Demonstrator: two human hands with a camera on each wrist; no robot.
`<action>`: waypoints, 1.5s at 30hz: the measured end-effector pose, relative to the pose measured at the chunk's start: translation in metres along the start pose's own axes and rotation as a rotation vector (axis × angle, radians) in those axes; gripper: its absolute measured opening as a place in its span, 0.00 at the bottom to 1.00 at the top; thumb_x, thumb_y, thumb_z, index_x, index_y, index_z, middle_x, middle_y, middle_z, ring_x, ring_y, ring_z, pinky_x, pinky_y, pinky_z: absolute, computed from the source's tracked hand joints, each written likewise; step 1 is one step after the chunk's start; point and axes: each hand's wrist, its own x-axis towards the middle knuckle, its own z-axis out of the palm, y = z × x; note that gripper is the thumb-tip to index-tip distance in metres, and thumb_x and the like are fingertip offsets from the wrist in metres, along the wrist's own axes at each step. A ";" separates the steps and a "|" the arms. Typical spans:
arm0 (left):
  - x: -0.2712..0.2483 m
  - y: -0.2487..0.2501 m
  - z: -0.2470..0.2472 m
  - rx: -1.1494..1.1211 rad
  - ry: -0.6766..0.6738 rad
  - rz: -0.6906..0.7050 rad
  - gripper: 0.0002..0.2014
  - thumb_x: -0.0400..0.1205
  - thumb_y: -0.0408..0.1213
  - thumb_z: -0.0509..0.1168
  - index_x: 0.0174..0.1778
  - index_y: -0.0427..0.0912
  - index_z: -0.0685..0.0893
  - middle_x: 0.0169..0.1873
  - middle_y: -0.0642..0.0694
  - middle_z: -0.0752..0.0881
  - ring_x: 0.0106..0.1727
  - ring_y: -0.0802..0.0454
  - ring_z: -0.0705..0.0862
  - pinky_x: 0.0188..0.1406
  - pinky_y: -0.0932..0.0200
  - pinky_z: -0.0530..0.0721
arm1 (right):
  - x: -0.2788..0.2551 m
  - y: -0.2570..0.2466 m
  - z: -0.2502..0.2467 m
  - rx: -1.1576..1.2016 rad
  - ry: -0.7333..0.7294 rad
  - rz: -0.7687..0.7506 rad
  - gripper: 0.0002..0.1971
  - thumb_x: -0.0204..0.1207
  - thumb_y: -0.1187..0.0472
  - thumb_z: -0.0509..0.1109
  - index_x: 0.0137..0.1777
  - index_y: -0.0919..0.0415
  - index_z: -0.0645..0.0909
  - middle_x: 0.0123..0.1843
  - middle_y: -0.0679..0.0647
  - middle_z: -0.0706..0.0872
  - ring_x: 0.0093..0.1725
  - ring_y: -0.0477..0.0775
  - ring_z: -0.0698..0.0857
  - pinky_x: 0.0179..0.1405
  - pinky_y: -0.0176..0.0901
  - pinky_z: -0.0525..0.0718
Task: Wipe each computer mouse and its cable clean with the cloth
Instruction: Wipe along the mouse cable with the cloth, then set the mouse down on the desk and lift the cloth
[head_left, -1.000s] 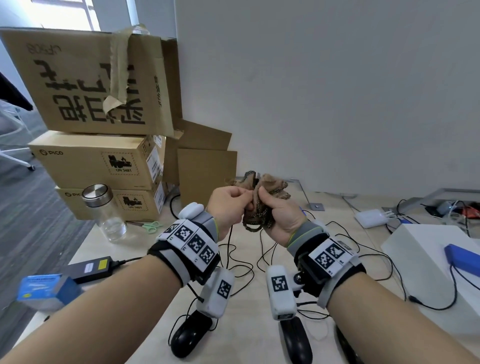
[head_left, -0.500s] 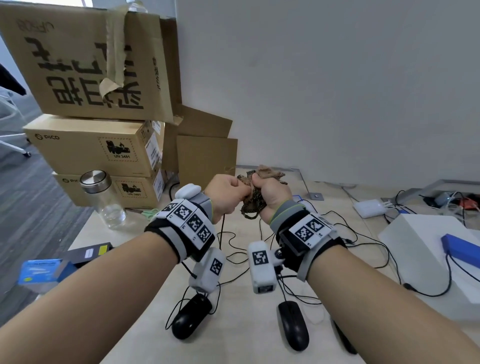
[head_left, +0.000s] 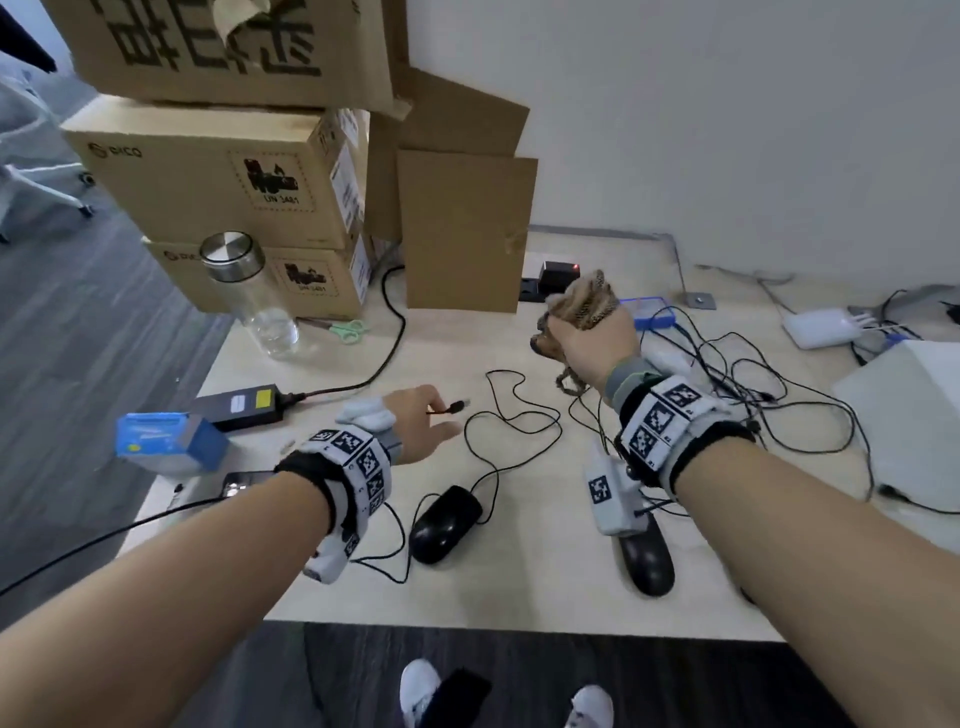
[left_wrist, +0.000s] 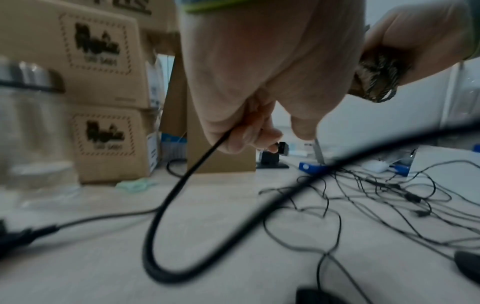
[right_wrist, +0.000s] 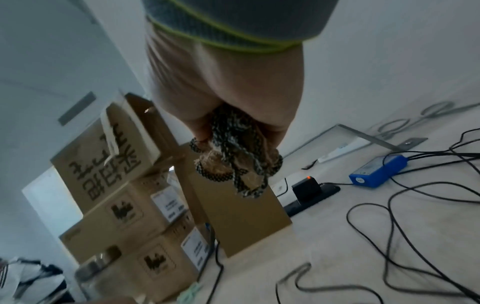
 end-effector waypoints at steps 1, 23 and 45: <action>-0.001 -0.012 0.012 0.018 -0.045 0.006 0.28 0.76 0.65 0.65 0.67 0.53 0.73 0.55 0.47 0.84 0.53 0.46 0.84 0.54 0.48 0.83 | 0.000 0.017 0.009 -0.070 -0.030 0.035 0.09 0.62 0.52 0.77 0.41 0.51 0.83 0.44 0.49 0.90 0.46 0.53 0.88 0.55 0.53 0.88; 0.002 0.009 0.125 -0.295 0.001 -0.151 0.44 0.60 0.66 0.68 0.71 0.49 0.71 0.60 0.45 0.78 0.54 0.42 0.84 0.55 0.45 0.85 | -0.043 0.146 0.020 -0.197 -0.166 0.282 0.08 0.65 0.55 0.78 0.33 0.43 0.82 0.44 0.44 0.91 0.48 0.51 0.89 0.56 0.47 0.86; 0.026 0.067 0.150 -0.092 -0.157 -0.219 0.38 0.74 0.65 0.68 0.76 0.49 0.65 0.58 0.42 0.87 0.54 0.44 0.85 0.48 0.52 0.82 | -0.006 0.171 -0.023 -0.372 -0.268 0.345 0.10 0.75 0.68 0.67 0.44 0.50 0.82 0.36 0.37 0.79 0.37 0.41 0.78 0.47 0.33 0.77</action>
